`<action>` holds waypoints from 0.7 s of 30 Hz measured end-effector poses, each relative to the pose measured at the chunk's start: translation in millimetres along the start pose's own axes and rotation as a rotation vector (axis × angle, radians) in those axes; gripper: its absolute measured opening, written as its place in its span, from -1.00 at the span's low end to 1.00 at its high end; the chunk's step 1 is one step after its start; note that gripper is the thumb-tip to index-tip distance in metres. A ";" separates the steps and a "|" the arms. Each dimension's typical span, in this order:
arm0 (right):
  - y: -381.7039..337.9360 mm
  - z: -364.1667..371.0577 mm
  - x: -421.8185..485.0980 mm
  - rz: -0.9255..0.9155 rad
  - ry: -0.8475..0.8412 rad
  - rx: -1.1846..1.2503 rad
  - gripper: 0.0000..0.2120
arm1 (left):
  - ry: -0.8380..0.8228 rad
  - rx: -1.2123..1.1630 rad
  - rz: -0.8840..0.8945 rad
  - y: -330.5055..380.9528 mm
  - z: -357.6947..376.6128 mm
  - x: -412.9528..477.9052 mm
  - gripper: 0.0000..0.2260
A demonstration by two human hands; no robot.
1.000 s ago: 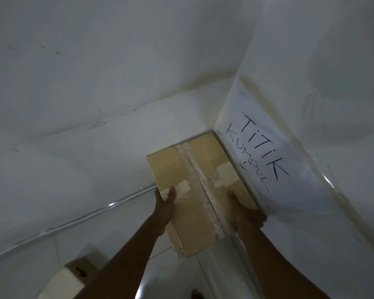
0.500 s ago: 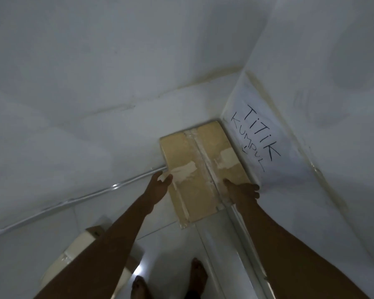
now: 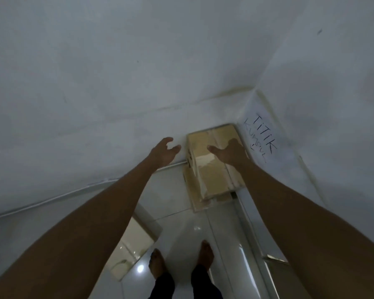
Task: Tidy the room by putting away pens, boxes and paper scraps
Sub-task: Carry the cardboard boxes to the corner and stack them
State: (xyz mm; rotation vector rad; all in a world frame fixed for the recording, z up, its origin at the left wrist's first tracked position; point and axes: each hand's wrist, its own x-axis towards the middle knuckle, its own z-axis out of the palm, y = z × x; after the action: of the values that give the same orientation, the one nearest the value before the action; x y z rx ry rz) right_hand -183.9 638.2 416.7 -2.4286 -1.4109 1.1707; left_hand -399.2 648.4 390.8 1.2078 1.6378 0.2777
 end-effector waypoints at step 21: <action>-121.2 -28.5 -144.2 -0.394 -0.089 -0.225 -0.19 | 0.122 0.217 0.197 5.0 -123.6 -131.1 -0.49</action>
State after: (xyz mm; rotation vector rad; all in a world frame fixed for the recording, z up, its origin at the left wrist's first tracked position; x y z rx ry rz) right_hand -289.8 602.8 571.1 -2.0999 -2.0285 1.0830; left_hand -503.5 589.9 525.6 1.5466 1.6879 0.3075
